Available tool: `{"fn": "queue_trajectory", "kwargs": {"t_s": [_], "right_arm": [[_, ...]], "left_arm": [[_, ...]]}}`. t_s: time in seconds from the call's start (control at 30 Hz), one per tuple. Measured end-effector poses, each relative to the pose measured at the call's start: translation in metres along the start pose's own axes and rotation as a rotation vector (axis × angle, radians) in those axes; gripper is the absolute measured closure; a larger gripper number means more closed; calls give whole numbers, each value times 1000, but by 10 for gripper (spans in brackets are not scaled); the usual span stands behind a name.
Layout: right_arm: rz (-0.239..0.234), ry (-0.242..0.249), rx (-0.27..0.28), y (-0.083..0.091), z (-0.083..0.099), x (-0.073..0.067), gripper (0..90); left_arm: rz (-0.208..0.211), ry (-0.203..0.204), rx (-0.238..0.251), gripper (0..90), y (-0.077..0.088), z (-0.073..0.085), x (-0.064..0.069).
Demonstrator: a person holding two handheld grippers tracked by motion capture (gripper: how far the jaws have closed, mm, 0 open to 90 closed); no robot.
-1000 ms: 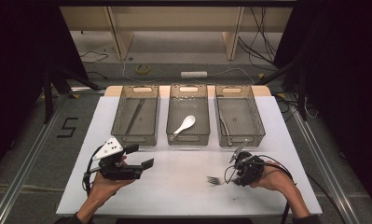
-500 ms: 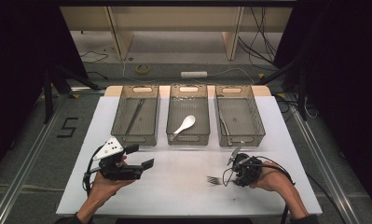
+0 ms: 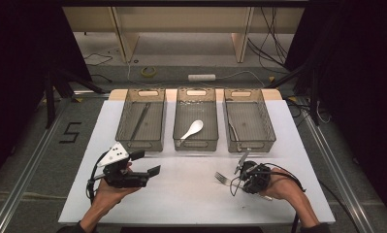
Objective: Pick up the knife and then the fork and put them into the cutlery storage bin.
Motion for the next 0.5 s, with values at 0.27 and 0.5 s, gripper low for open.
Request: {"fn": "queue_trajectory", "kwargs": {"t_s": [0.27,0.5], "right_arm": [[6,10,-10,0,-2,-1,837],[-6,25,-9,1,-2,-2,844]], "left_arm": [[0,-1,-1,160,0,0,0],[-1,-1,1,160,0,0,0]]}}
Point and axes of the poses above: each handheld gripper's, and its own axes: y roughly backward along the jaws, z roughly out of its underside, x roughly to its right, the point moved 1 cm from there along -y, roughly forward along the jaws, and after that the axes turned 11 degrees about y, right-handed, at the moved point
